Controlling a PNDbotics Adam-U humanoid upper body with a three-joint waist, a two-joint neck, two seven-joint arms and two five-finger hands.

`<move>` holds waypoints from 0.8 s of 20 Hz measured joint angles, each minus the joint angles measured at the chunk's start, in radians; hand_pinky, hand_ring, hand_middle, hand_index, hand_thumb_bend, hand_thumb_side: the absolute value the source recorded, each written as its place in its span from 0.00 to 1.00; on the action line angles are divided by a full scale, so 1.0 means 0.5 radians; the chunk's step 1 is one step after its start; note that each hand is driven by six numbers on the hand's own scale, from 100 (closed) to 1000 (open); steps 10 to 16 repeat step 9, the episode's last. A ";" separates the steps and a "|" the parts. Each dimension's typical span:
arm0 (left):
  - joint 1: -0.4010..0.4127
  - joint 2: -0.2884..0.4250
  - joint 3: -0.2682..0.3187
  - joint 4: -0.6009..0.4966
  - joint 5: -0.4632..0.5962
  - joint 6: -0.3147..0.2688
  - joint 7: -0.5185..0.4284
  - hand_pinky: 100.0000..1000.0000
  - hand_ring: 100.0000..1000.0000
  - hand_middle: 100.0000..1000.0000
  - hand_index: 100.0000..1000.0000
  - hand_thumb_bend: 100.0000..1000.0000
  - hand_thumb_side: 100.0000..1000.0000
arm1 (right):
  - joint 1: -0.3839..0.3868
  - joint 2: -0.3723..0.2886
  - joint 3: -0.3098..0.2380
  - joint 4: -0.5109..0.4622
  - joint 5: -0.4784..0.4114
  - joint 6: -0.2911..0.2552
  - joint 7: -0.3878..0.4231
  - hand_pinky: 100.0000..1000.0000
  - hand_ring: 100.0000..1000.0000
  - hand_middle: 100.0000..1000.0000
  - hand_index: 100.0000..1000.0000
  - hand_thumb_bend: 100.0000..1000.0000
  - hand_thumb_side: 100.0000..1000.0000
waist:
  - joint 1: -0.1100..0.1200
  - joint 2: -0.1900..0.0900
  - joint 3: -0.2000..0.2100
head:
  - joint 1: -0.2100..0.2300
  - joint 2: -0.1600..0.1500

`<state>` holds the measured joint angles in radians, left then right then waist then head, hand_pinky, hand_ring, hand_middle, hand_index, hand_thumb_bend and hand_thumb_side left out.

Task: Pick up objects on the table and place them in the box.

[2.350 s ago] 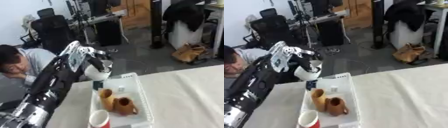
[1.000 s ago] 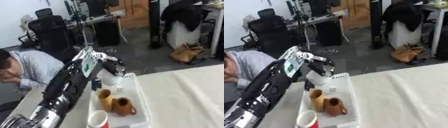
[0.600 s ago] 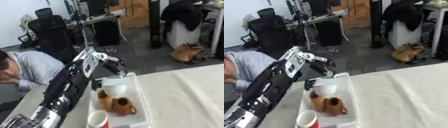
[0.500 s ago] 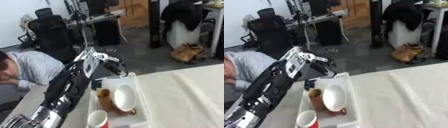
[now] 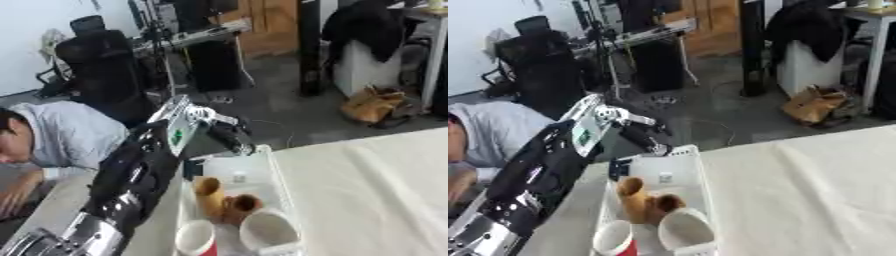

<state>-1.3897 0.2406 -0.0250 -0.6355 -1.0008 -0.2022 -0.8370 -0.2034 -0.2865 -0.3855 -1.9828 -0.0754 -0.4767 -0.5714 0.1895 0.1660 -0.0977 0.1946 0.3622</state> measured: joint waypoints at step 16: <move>0.001 0.002 0.035 -0.029 0.115 -0.021 0.021 1.00 1.00 0.98 1.00 0.00 0.74 | 0.001 0.000 0.000 0.000 -0.007 -0.003 -0.002 0.72 0.76 0.58 0.51 0.00 1.00 | -0.003 0.003 0.009 | -0.004 0.003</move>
